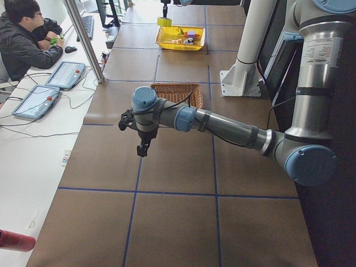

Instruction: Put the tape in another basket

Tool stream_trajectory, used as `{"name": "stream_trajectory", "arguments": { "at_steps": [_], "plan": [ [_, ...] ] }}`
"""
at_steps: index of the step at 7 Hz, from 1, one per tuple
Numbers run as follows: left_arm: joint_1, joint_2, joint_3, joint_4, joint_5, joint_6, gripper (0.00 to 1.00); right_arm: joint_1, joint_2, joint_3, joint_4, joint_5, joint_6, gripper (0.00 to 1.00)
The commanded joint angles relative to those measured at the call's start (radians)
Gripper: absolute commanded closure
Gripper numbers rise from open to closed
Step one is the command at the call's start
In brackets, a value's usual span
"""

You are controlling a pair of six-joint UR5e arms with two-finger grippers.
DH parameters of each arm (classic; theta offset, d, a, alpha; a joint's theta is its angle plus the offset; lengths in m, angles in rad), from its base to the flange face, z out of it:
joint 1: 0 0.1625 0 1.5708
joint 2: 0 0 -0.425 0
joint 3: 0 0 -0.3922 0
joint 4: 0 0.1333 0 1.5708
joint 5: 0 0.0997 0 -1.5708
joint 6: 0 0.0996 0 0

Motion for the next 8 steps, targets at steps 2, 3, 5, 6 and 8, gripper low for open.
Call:
{"name": "stream_trajectory", "arguments": {
  "at_steps": [2,3,5,6,8],
  "plan": [
    [0.233,-0.088,-0.083,-0.378,-0.121,-0.745,0.0,-0.091,0.098,0.045,0.177,-0.005,0.335,1.0],
    [0.293,-0.117,-0.078,-0.524,-0.12,-0.967,0.0,-0.137,0.097,0.045,0.337,-0.068,0.495,1.0],
    [0.373,-0.191,-0.065,-0.73,-0.111,-1.3,0.0,-0.299,0.097,0.047,0.618,-0.301,0.786,1.0],
    [0.407,-0.199,-0.062,-0.836,-0.108,-1.422,0.0,-0.385,0.097,0.048,0.717,-0.41,0.864,1.0],
    [0.49,-0.201,-0.057,-1.125,0.027,-1.72,0.0,-0.507,0.095,0.045,0.881,-0.525,0.922,1.0]
  ]
}}
